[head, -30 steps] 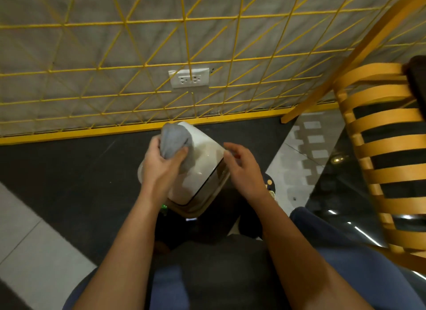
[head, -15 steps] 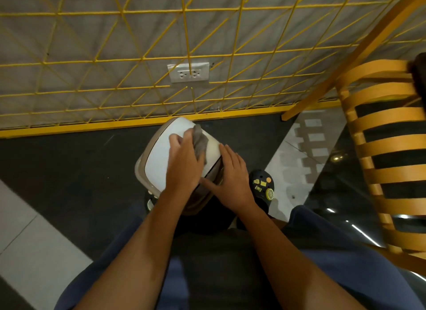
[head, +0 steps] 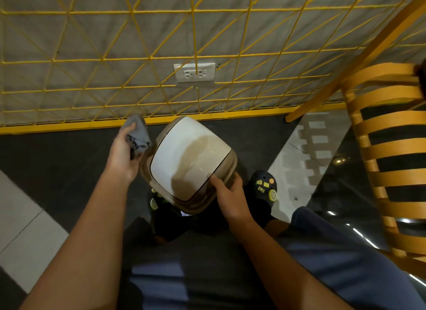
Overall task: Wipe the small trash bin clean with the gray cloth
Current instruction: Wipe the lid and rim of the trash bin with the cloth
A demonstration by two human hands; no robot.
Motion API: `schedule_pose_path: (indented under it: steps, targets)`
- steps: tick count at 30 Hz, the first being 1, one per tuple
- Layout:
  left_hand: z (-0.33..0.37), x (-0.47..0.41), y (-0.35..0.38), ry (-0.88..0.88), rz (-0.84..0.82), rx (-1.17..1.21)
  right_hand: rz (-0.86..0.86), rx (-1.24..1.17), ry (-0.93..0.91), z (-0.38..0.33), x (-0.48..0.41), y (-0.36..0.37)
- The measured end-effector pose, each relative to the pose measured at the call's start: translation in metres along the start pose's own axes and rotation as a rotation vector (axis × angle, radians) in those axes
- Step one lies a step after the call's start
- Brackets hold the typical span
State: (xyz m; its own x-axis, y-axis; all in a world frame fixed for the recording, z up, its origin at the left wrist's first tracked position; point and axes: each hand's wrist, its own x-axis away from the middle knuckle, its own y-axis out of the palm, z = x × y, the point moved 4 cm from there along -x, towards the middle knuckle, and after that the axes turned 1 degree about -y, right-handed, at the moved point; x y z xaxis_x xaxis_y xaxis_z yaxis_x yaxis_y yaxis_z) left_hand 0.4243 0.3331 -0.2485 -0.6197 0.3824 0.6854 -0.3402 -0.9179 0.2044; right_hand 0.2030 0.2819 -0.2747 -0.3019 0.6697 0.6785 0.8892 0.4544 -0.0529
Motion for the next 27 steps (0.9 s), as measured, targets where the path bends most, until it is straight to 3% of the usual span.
schedule_pose_path:
  steps: [2, 8, 17, 27]
  targets:
    - [-0.008, -0.003, -0.001, -0.042, -0.058, -0.088, -0.058, -0.051, 0.056, 0.003, 0.004, 0.005]
    - [-0.011, -0.007, -0.006, -0.047, -0.065, -0.326, -0.102, -0.046, -0.008, -0.011, -0.005, 0.005]
    - [-0.023, 0.0, 0.004, -0.163, -0.132, -0.241, -0.047, 0.15, -0.047, -0.051, -0.06, -0.031]
    - [-0.035, 0.001, 0.013, -0.22, -0.185, -0.236, -0.08, 0.156, -0.102, -0.069, -0.08, -0.044]
